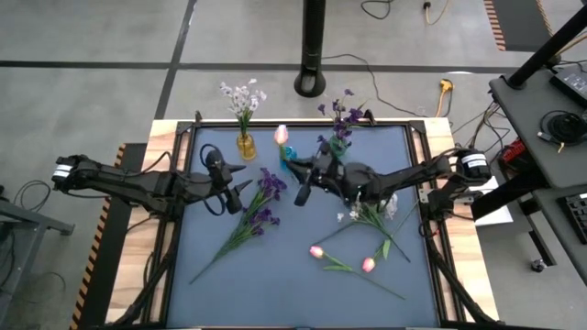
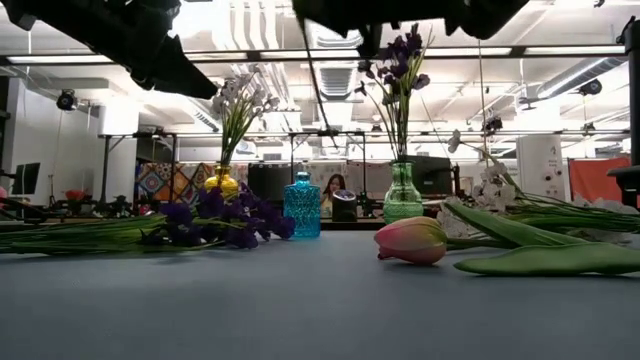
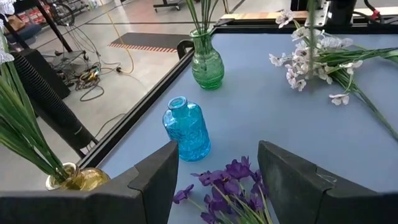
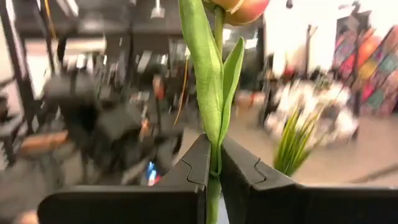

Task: Sort flowers into vase by color
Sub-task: Put the top pink flower into the blue vase

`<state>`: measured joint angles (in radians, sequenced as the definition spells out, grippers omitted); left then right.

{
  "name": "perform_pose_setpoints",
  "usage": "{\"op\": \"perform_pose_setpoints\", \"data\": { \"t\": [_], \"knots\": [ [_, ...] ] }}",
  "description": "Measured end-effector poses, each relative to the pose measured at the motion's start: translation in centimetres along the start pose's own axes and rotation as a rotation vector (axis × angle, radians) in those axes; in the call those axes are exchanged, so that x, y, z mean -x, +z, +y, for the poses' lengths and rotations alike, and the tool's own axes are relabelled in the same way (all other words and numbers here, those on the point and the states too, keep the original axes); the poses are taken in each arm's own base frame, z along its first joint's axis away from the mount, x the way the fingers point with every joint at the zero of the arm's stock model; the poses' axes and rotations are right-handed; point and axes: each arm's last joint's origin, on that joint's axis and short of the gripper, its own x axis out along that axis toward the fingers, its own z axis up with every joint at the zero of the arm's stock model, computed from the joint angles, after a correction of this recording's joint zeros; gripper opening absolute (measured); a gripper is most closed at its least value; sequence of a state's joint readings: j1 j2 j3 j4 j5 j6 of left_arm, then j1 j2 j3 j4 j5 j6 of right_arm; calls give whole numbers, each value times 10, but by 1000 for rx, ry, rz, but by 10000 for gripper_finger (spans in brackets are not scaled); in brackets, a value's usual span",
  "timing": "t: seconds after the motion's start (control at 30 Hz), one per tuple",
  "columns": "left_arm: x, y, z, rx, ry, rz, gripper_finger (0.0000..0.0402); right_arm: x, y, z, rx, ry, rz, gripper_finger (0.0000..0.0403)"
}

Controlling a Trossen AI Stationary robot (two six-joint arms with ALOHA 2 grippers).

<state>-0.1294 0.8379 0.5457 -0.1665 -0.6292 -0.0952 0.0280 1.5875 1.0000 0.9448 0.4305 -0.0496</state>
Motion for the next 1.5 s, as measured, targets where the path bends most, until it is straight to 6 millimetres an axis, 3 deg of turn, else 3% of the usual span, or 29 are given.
{"op": "perform_pose_setpoints", "data": {
  "t": [0.27, 0.57, 0.97, 1.5],
  "knots": [
    [0, 0, 0, -6, 0, 0, 204, -10, 17, -31, -28, -92, -183, 18],
    [0, 0, 0, -27, 1, -1, 204, -20, 21, -61, -113, -135, -234, 18],
    [0, 0, 1, -41, 25, -4, 204, -61, 6, -52, -13, -120, -238, 18],
    [0, -2, 1, -49, 28, 17, 204, -80, -16, -51, 163, -220, -193, 18]
  ]
}}
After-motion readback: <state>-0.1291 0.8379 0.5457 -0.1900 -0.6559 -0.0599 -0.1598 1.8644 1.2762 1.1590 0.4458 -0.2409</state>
